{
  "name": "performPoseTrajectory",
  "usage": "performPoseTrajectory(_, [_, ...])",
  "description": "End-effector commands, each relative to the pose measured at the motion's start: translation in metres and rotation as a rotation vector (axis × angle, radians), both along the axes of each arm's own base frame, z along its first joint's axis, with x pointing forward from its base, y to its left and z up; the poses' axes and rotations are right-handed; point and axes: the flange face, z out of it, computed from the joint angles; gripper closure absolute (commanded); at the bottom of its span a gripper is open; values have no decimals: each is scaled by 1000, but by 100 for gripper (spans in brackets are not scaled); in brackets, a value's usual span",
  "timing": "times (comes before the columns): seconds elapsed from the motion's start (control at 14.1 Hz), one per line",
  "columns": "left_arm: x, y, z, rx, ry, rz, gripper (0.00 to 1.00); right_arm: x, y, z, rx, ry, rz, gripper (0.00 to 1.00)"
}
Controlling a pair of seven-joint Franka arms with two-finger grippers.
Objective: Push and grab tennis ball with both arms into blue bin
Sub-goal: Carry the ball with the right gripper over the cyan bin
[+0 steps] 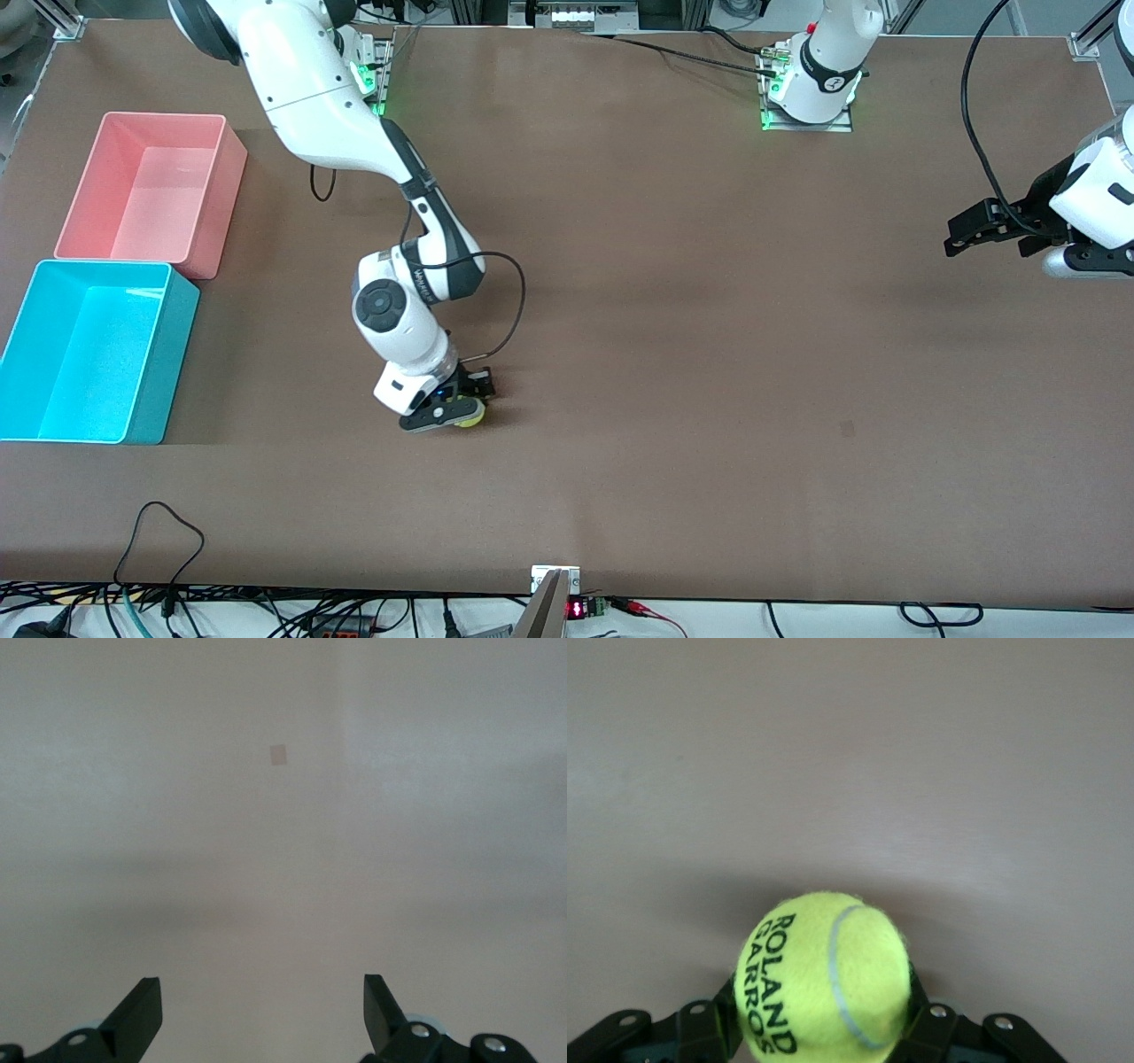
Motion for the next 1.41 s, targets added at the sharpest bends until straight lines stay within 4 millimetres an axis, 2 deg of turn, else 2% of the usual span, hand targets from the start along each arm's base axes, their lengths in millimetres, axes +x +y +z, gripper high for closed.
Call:
performPoseTrajectory(0.0, [-2,1,9,12,3,-2,0,8,-32,56,4,73,-24,85])
performPoseTrajectory(0.14, [-2,1,10,13,1,4,0,10,-68,99,-23,123,-21,85])
performPoseTrajectory(0.42, [-2,1,10,13,1,4,0,-12,-198,166,-118,285,7,85])
performPoseTrajectory(0.49, [-1,1,10,13,0,4,0,-21,-236,169,-159,327,-21,85])
performPoseTrajectory(0.64, [-2,0,10,13,0,3,0,-39,-318,170,-253,367,-42,85])
performPoseTrajectory(0.92, [-2,0,10,11,2,7,0,-65,-470,155,-229,418,-55,85])
performPoseTrajectory(1.06, [-2,1,10,11,3,7,0,-73,-518,139,-274,431,-80,85])
performPoseTrajectory(1.34, [-2,2,9,11,5,11,0,-78,-563,81,-311,422,-114,85])
